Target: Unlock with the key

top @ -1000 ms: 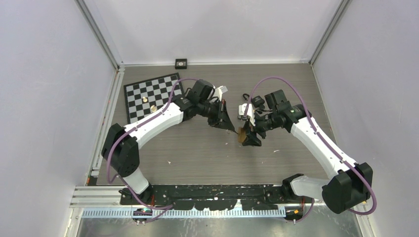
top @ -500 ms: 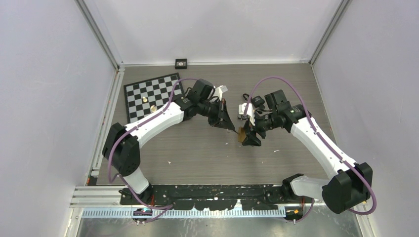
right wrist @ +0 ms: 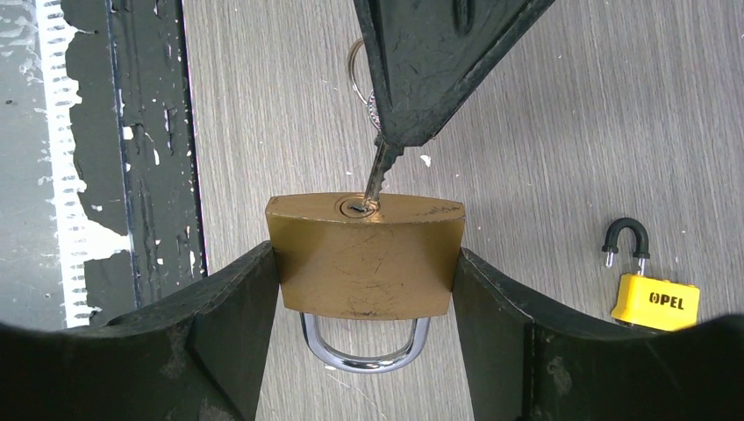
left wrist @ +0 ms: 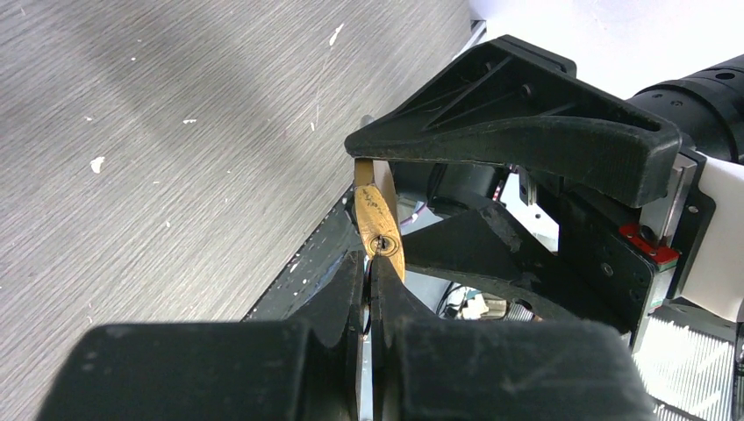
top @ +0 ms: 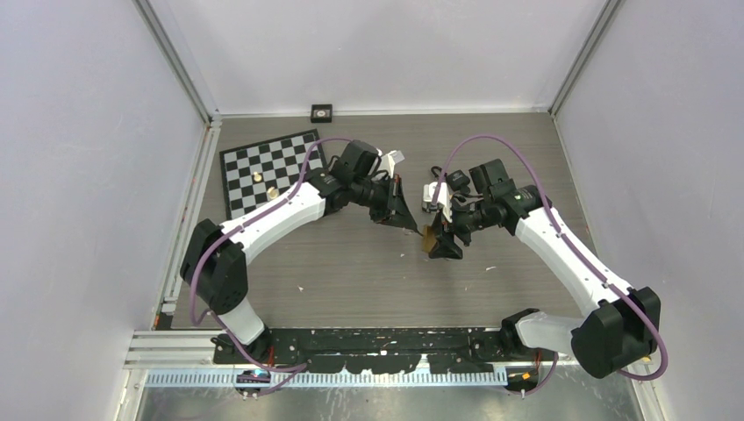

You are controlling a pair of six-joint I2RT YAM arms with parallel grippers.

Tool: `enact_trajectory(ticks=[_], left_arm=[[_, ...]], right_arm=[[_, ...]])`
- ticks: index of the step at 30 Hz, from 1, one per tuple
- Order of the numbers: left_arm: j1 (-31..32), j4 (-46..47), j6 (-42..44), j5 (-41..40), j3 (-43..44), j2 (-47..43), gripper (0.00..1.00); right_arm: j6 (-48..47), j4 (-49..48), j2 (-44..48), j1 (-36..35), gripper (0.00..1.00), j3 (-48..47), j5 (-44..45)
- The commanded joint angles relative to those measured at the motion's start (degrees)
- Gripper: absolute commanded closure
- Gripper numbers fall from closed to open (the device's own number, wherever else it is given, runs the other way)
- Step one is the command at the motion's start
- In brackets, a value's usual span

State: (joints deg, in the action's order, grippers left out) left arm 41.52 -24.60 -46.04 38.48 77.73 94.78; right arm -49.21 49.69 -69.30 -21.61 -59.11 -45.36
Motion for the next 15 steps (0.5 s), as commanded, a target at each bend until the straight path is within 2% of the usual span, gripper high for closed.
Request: enact_trajectory(ticks=[1, 12, 15], left_arm=[[0.54, 3.34, 0.93, -0.31, -0.27, -2.67, 1.00], [2.50, 4.52, 1.38, -2.05, -2.26, -1.85, 1.00], [2.78, 9.73, -1.74, -0.14, -4.95, -1.76, 1.00]], right_arm=[[0.70, -3.83, 0.39, -0.10, 0.99, -2.19, -4.80], [5.97, -7.08, -0.44, -0.03, 0.99, -2.40, -5.53], [7.94, -8.67, -0.89, 0.09, 1.00, -2.25, -5.46]])
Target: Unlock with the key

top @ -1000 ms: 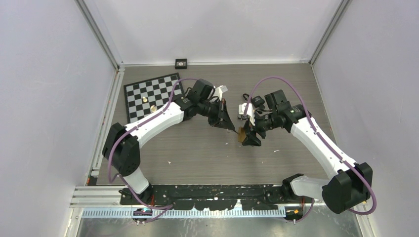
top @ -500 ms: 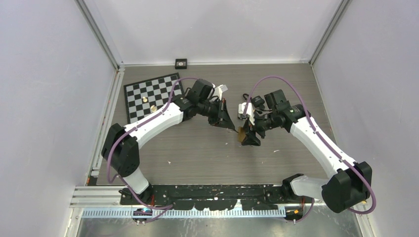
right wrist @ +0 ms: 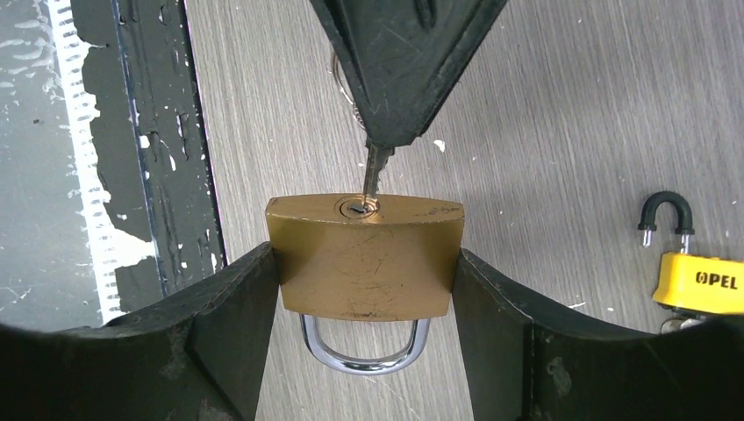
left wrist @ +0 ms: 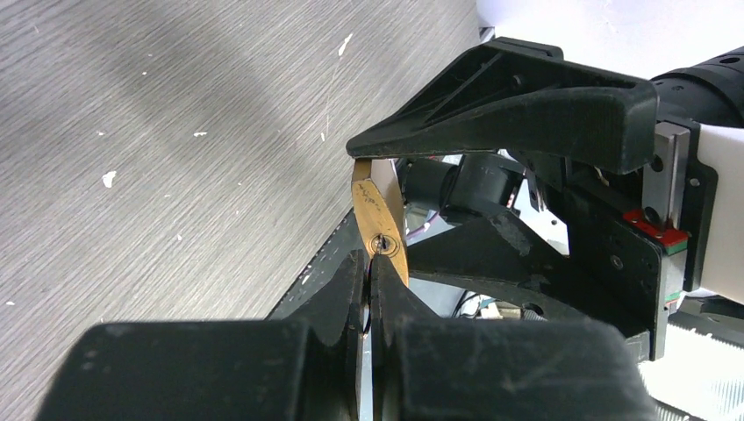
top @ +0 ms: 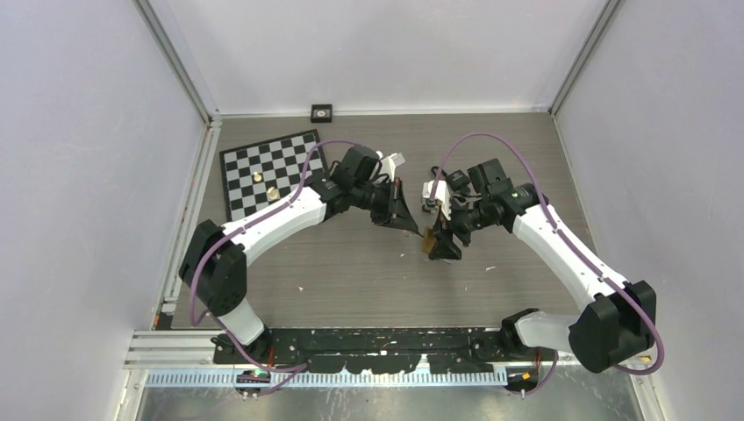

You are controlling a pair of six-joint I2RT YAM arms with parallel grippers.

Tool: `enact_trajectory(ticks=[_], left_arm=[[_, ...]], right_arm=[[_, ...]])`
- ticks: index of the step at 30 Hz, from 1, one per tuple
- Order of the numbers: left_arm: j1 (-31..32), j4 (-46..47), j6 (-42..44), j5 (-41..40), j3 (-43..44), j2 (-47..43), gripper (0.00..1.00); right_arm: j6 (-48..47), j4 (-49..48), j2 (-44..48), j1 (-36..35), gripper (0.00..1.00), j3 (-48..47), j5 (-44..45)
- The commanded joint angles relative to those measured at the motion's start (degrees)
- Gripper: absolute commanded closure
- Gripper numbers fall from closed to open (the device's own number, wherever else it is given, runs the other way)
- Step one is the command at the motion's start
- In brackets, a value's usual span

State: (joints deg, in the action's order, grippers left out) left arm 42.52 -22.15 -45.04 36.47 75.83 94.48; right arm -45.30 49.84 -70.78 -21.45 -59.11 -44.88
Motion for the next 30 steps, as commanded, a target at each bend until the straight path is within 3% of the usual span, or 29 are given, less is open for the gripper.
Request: enact_trajectory(ticks=[1, 8, 18, 30], left_arm=[[1.77, 8.52, -3.67, 2.44, -3.82, -1.31, 1.00], [1.86, 8.77, -5.13, 3.80, -4.47, -0.80, 1.00], [1.86, 9.17, -7.88, 6.64, -4.75, 0.91, 1.00], [1.88, 4.79, -3.02, 5.23, -1.85, 1.06, 1.00]], right_arm=[[4.52, -9.31, 0.49, -0.08, 1.00, -2.13, -5.73], [8.53, -14.96, 1.80, -0.08, 0.99, 0.03, 0.87], [6.95, -16.10, 3.91, -0.11, 1.00, 1.37, 5.59], [-14.61, -4.19, 5.68, -2.62, 1.00, 2.44, 3.57]])
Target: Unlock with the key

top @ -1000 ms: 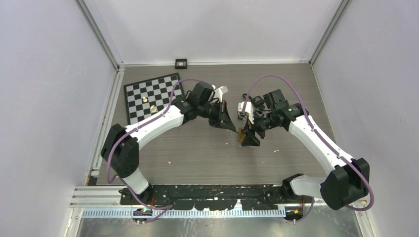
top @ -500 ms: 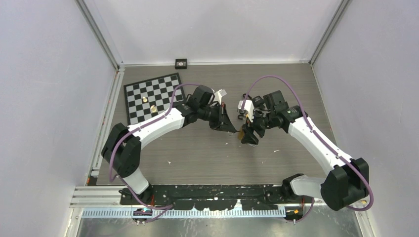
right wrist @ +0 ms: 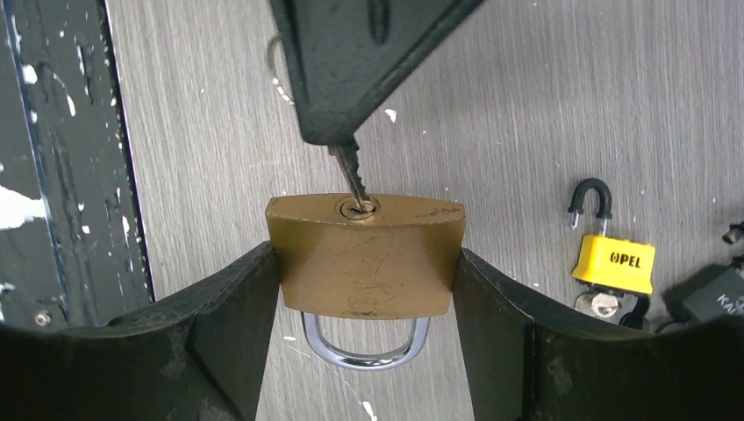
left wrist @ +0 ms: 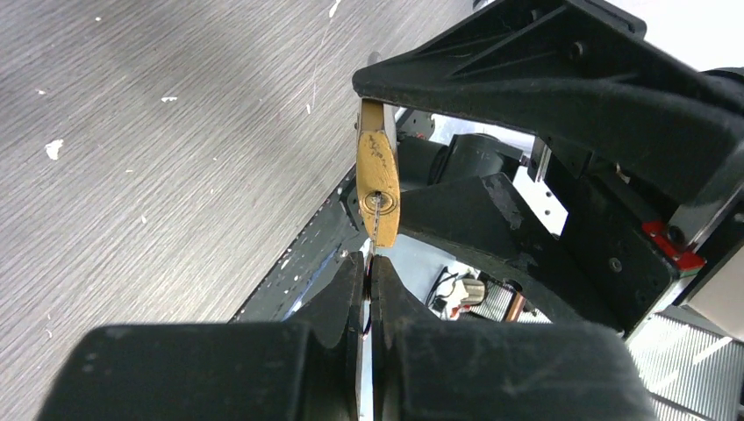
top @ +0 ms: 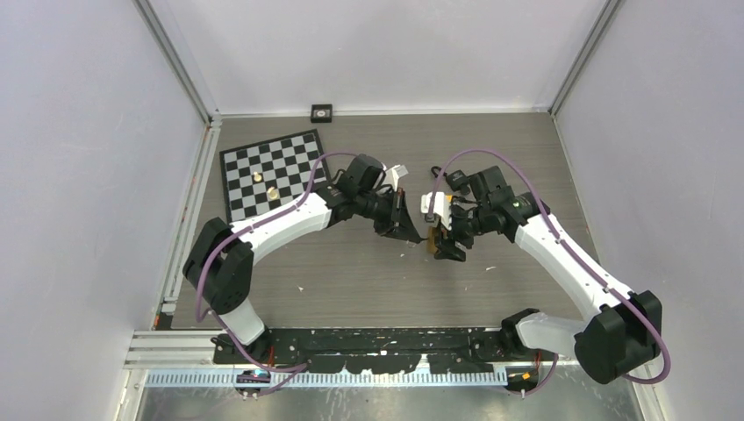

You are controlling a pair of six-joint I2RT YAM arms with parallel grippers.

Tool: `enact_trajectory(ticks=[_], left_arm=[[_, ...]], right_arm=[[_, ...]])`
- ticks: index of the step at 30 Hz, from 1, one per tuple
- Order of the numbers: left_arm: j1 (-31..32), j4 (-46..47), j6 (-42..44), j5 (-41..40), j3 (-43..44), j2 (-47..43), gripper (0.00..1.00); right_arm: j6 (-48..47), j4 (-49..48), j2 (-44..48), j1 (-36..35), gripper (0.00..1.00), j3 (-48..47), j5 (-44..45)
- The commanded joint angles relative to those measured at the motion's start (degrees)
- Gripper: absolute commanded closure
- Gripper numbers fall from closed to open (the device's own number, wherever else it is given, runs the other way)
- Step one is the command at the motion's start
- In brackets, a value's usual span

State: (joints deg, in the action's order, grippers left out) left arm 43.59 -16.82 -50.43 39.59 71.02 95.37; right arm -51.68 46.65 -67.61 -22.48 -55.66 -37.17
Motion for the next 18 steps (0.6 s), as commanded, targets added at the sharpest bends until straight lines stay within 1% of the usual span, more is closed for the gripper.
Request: enact_trajectory(ticks=[1, 8, 15, 18], left_arm=[[0.75, -0.64, 2.51, 1.99, 3.02, 0.22, 1.00], [0.96, -0.35, 5.02, 0.17, 2.48, -0.03, 1.00], [1.23, -1.95, 8.12, -1.37, 2.71, -0.01, 1.00], [1.23, -2.97, 9.18, -1.62, 3.11, 0.49, 1.00]], right_arm=[[-9.04, -0.69, 2.49, -1.91, 1.00, -1.03, -3.70], [-12.26, 1.59, 2.31, -2.74, 0.99, -1.56, -4.57], [-14.25, 2.61, 2.65, -2.73, 0.99, -1.28, -5.69], [-16.19, 4.51, 2.60, -2.74, 1.00, -2.06, -5.92]])
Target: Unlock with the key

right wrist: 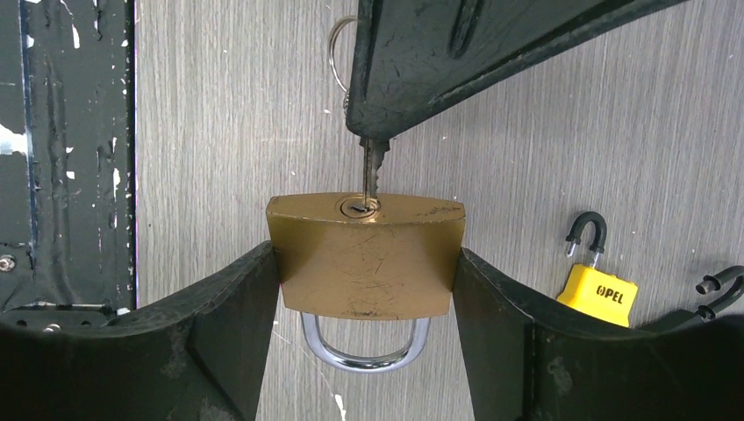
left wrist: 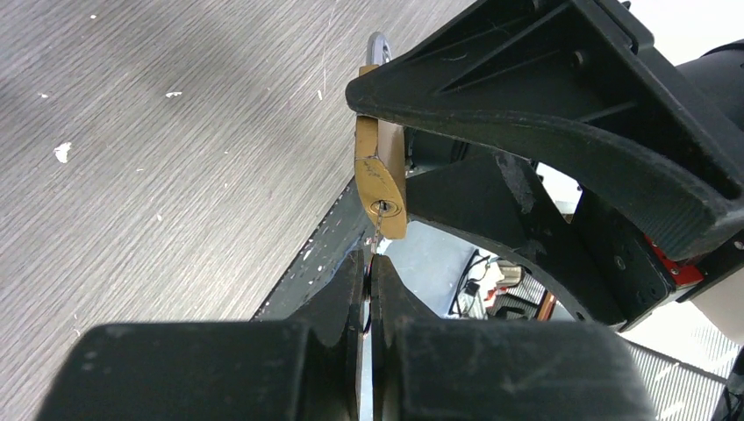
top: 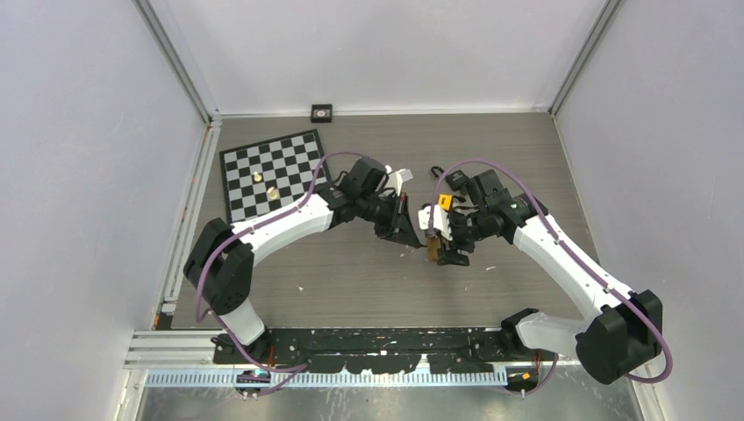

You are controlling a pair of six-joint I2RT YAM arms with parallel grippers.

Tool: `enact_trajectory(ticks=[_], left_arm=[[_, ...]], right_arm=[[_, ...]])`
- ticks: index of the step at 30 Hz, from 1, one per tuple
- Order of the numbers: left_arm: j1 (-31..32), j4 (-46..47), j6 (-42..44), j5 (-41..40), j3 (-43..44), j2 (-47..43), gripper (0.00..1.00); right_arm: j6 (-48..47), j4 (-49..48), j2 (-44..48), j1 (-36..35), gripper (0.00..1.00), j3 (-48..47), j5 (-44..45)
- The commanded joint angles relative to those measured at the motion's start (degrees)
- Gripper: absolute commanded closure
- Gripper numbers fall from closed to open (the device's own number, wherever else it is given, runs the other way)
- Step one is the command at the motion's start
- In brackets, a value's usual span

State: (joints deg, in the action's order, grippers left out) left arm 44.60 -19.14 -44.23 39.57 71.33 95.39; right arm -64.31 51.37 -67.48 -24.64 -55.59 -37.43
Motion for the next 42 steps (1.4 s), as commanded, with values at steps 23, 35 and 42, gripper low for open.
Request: enact_trajectory(ticks=[23, 35, 42], left_arm=[[-0.20, -7.94, 19.16, 12.35, 8.39, -2.79, 1.00], [-0.21, -30.11, 45.42, 18.31, 14.49, -8.06, 1.00], [-0.21, -33.25, 52.36, 18.79, 15.14, -10.52, 1.00]], right_arm=[[-6.20, 9.34, 4.90, -1.88, 0.99, -5.52, -11.89], [-11.28, 18.23, 3.37, -3.77, 1.00, -10.57, -17.33], [-14.88, 23.34, 3.84, -4.22, 1.00, -12.47, -20.86]])
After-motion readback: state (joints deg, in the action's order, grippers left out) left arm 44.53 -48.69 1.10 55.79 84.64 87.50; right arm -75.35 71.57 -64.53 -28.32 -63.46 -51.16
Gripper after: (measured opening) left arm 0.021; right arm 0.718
